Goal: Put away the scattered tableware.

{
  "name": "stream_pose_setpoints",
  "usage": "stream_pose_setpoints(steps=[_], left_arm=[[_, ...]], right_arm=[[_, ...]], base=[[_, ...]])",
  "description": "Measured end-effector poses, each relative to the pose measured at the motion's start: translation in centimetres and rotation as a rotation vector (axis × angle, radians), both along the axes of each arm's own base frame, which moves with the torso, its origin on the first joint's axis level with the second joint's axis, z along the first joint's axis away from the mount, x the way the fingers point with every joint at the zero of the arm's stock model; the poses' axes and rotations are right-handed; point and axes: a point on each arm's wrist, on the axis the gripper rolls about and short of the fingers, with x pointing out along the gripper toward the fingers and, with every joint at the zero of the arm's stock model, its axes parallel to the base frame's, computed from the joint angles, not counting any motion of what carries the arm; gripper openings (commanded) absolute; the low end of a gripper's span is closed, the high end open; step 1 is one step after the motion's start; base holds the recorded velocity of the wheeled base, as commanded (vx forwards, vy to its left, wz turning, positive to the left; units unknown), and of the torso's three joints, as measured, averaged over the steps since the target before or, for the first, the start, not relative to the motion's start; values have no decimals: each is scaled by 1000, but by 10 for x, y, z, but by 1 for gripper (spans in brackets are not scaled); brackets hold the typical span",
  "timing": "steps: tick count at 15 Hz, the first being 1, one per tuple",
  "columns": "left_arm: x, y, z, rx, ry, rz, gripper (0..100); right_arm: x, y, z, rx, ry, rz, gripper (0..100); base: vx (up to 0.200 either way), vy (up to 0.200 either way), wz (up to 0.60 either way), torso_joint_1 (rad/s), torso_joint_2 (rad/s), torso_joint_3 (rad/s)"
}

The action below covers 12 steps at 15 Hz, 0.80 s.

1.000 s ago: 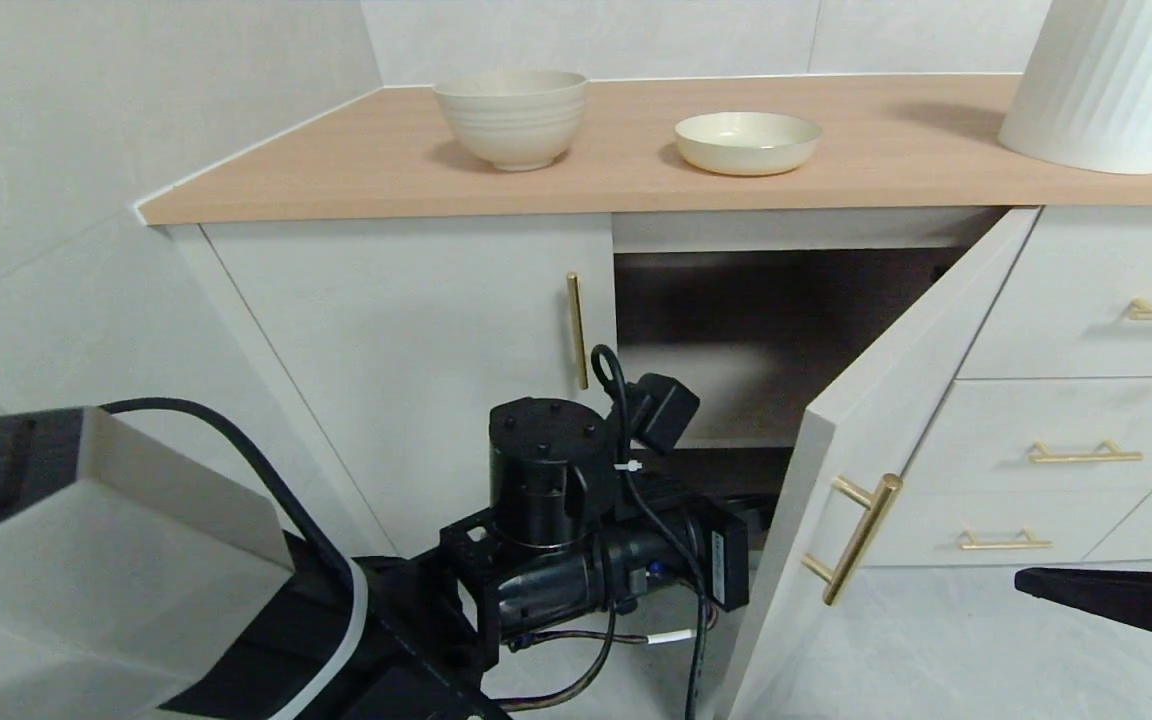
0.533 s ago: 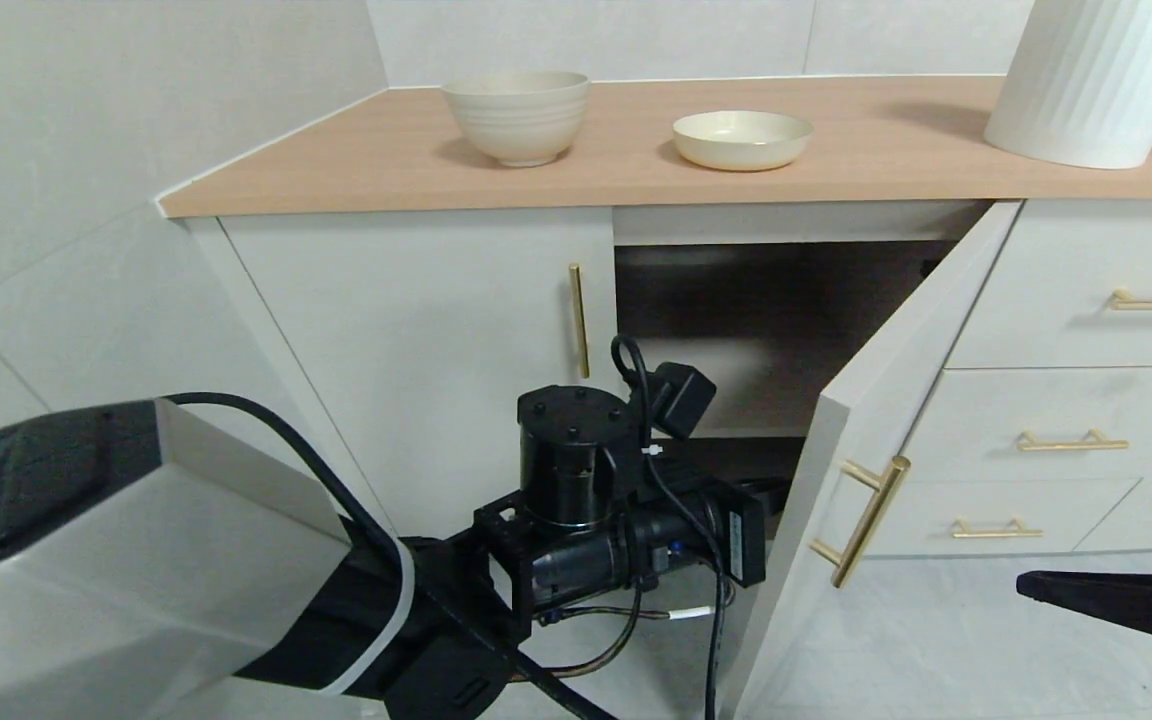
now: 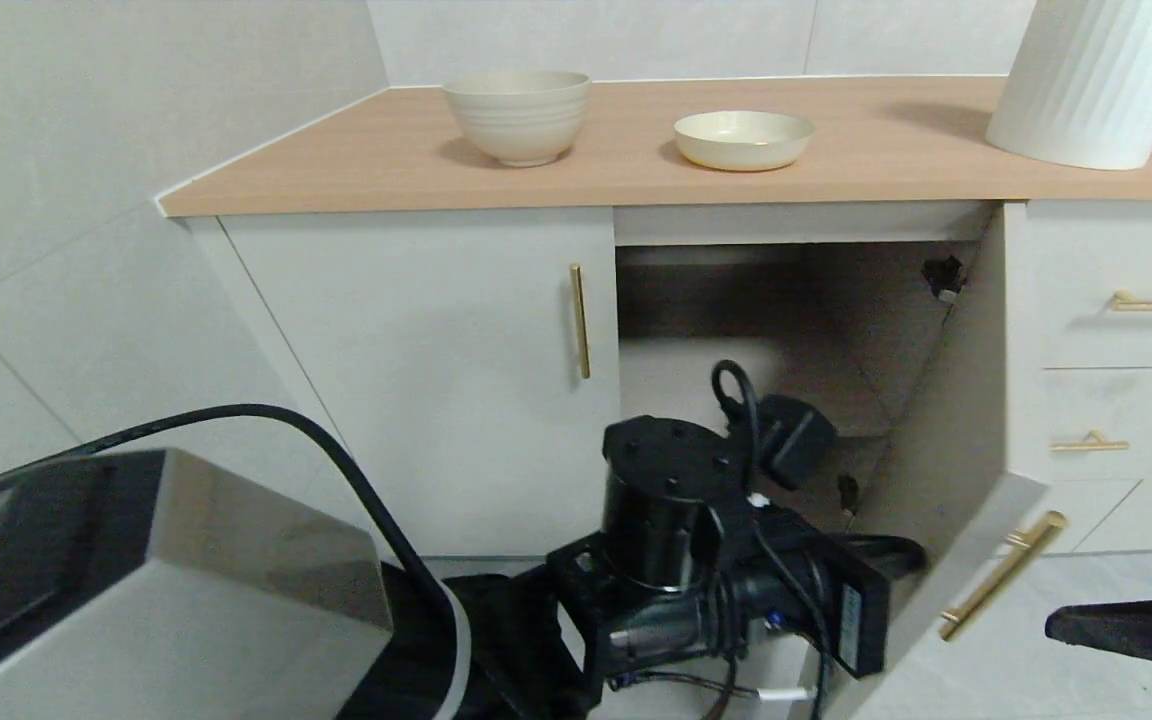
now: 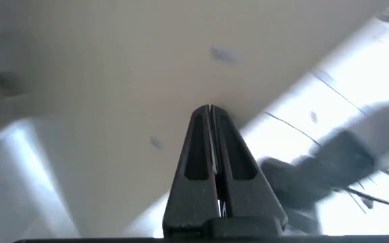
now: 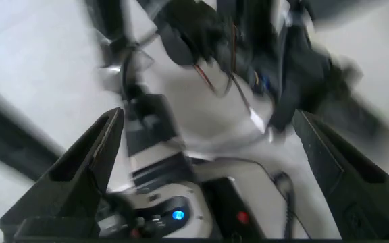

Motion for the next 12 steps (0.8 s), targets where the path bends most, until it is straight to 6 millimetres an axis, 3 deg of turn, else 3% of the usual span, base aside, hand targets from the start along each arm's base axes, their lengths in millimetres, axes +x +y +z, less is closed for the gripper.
stream_pose_setpoints(steps=[3, 6, 9, 12], left_arm=[[-9, -5, 6, -11, -11, 10, 0], [2, 11, 16, -26, -23, 71, 0], [27, 61, 34, -38, -45, 208, 0], [47, 135, 51, -8, -100, 399, 0]], right_arm=[[-3, -2, 3, 16, -14, 30, 100], [-2, -1, 3, 13, -11, 24, 100], [8, 5, 0, -21, 13, -71, 100], [25, 18, -4, -68, 50, -137, 100]], base=[[0, 0, 0, 0, 0, 0], [0, 0, 0, 0, 0, 0], [0, 0, 0, 0, 0, 0], [0, 0, 0, 0, 0, 0]])
